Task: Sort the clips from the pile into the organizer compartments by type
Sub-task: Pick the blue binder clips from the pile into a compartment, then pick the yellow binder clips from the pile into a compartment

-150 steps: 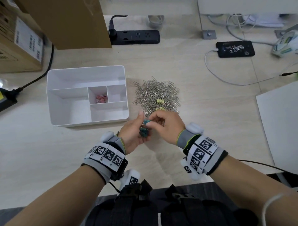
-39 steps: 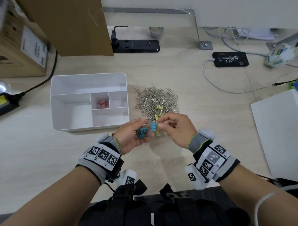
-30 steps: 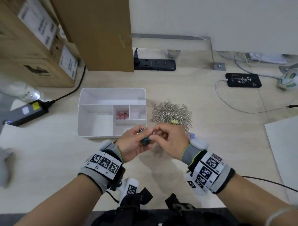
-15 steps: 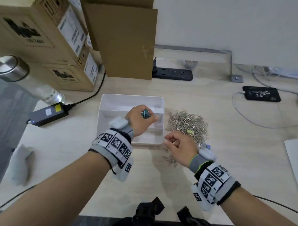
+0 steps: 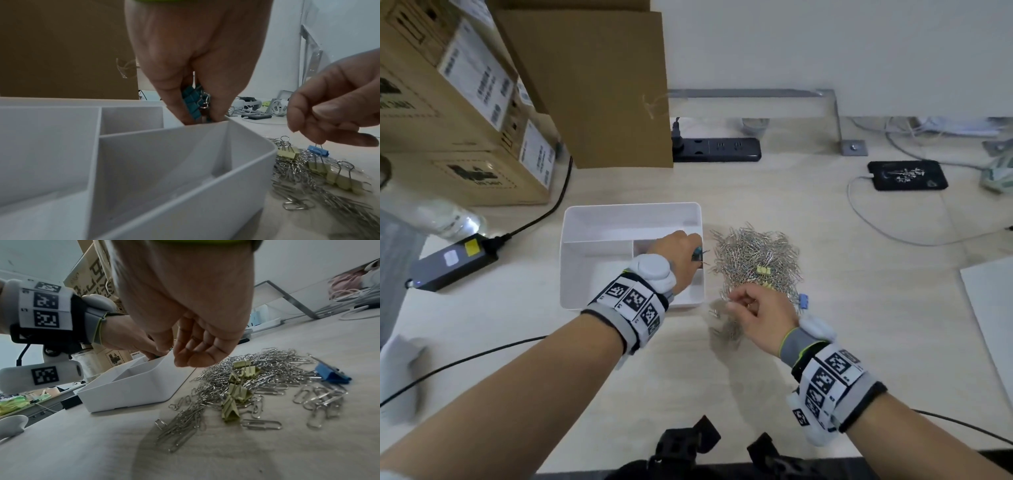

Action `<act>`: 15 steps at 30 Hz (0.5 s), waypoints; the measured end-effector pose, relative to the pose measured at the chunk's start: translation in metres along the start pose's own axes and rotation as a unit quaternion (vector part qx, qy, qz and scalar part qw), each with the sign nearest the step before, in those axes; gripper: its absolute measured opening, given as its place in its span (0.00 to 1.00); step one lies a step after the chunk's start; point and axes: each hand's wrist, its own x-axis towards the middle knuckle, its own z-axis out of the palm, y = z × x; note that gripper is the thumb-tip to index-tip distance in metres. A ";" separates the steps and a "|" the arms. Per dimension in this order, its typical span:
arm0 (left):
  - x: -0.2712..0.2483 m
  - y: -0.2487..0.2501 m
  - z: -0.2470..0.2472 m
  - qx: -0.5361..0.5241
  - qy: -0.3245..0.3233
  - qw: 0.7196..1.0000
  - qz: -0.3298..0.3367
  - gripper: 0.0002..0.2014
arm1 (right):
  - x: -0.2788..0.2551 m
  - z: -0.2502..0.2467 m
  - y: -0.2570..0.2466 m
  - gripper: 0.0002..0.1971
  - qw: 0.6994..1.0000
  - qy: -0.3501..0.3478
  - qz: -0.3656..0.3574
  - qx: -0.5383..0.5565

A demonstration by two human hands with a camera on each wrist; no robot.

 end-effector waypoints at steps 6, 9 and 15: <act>-0.005 0.000 0.001 0.000 0.009 1.000 0.000 0.12 | 0.000 -0.002 0.007 0.04 1.000 0.004 0.008 0.026; -0.006 0.000 -0.001 0.006 0.006 1.000 -0.003 0.13 | 0.001 -0.004 0.008 0.04 1.000 0.014 0.011 0.022; -0.009 -0.006 0.001 0.014 0.010 1.000 0.003 0.17 | -0.002 -0.010 0.008 0.02 0.999 0.024 0.003 0.029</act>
